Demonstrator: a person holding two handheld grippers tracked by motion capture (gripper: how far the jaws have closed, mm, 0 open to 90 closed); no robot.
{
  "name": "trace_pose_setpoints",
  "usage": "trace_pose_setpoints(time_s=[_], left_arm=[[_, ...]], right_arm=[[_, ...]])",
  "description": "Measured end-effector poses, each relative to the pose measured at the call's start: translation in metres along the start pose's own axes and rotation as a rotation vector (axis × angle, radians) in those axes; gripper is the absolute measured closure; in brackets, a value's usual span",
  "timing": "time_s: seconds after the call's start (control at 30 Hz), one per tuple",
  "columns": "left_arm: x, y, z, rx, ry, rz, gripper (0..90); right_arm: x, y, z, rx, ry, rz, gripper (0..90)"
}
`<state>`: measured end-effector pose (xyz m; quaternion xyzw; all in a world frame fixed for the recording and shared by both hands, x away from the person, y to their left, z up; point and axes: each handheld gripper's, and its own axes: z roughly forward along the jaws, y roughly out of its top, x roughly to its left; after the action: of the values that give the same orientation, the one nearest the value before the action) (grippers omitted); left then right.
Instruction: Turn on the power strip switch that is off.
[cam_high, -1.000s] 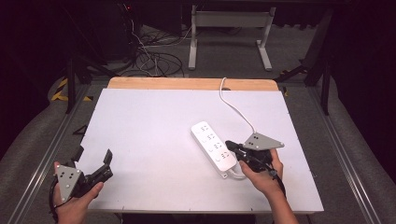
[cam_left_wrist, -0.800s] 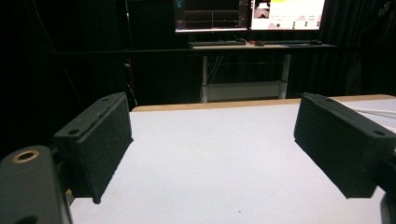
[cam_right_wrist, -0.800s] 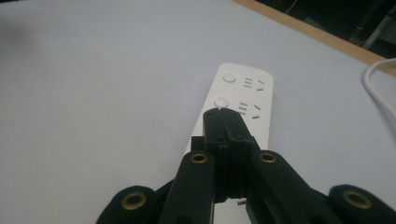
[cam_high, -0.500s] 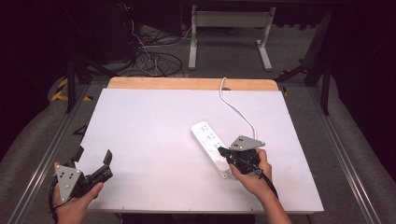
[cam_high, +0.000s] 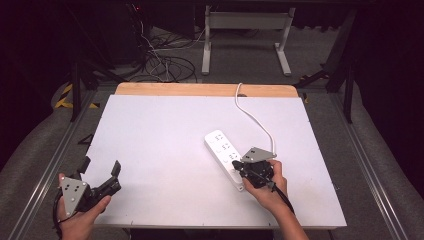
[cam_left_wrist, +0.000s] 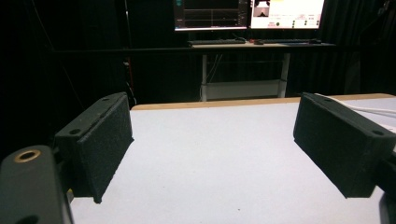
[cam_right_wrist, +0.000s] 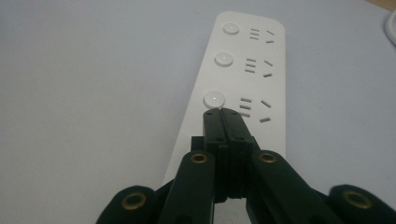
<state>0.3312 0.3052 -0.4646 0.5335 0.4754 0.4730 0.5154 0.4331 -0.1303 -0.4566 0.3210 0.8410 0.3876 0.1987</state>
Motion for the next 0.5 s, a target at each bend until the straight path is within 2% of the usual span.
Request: trace_pose_setpoints(time_s=[0.3,0.5], left_arm=[[0.0004,-0.0001,0.0000,0.003,-0.001,0.003,12.4],[-0.0006,-0.0003,0.0002,0.005,-0.005,0.003,12.5]], right_arm=[[0.0013,0.0011,0.0013,0.027,0.038,0.007,90.0],[0.0030,0.0005,0.0050,0.050,0.030,0.001,90.0]])
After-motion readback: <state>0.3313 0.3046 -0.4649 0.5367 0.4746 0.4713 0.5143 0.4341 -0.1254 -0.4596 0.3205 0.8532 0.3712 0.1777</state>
